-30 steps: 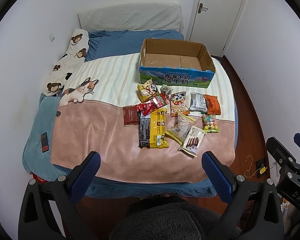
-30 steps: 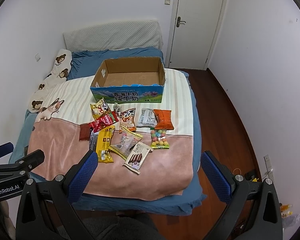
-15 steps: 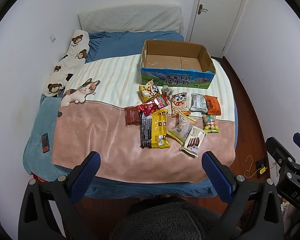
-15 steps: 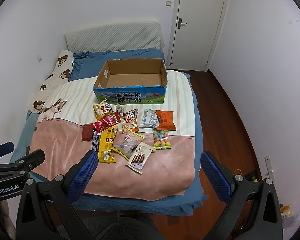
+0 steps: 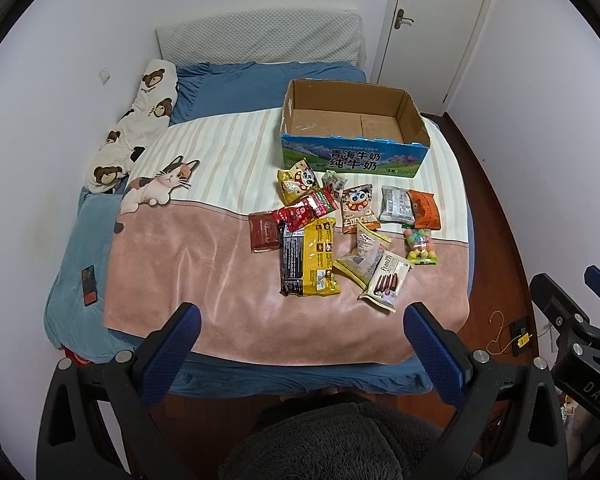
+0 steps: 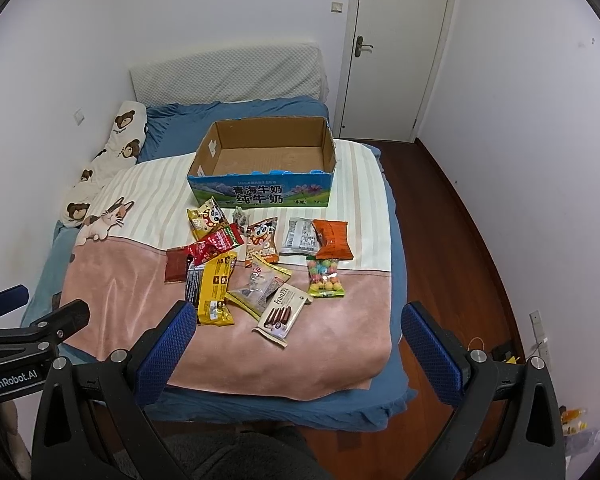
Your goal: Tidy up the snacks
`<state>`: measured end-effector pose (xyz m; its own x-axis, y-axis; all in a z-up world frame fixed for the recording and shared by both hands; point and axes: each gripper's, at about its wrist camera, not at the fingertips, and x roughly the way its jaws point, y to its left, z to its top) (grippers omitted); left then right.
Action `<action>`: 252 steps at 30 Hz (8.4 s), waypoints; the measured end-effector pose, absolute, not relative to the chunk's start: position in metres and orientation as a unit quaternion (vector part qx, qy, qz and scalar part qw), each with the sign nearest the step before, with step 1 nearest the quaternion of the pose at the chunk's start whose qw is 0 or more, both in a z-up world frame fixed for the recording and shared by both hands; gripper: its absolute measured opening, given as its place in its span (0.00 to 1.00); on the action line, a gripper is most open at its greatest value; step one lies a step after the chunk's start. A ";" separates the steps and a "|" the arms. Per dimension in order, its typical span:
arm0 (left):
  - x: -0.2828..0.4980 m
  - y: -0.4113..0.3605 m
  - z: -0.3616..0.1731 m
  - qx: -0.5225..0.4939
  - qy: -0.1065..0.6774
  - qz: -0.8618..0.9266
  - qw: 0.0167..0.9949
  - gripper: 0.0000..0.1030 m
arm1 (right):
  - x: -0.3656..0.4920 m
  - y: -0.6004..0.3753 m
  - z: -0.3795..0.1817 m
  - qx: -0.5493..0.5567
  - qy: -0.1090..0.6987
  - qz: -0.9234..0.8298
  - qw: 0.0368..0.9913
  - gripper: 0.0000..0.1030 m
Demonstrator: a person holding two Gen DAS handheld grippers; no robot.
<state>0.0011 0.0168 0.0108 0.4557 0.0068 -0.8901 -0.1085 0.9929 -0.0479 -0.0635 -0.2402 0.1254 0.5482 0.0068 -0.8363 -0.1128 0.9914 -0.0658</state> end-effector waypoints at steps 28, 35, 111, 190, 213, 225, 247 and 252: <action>0.057 0.022 -0.042 -0.029 0.534 0.061 0.843 1.00 | -0.018 -0.250 0.074 -0.008 0.512 0.020 0.859 1.00; 0.127 0.038 -0.141 -0.009 0.610 0.059 0.790 1.00 | 0.042 -0.275 -0.043 0.071 0.597 0.006 0.799 1.00; 0.317 0.065 -0.117 -0.107 0.561 -0.029 0.820 0.82 | 0.338 -0.232 -0.058 0.054 0.563 0.148 0.812 0.57; 0.195 0.141 -0.330 -0.054 0.709 0.051 0.701 0.93 | 0.173 -0.195 -0.281 0.097 0.753 0.058 0.648 0.46; 0.080 0.147 -0.361 -0.098 0.730 0.040 0.676 0.56 | 0.119 -0.166 -0.289 0.068 0.770 0.090 0.628 0.59; 0.072 0.150 -0.273 -0.123 0.692 -0.004 0.711 0.52 | 0.115 -0.189 -0.236 0.095 0.738 0.105 0.660 0.38; 0.359 0.058 -0.132 -0.084 0.619 -0.065 0.778 0.53 | 0.384 -0.213 -0.051 0.097 0.597 0.129 0.786 0.38; 0.402 0.059 -0.175 -0.087 0.658 -0.047 0.747 0.53 | 0.424 -0.197 -0.091 0.075 0.628 0.120 0.766 0.38</action>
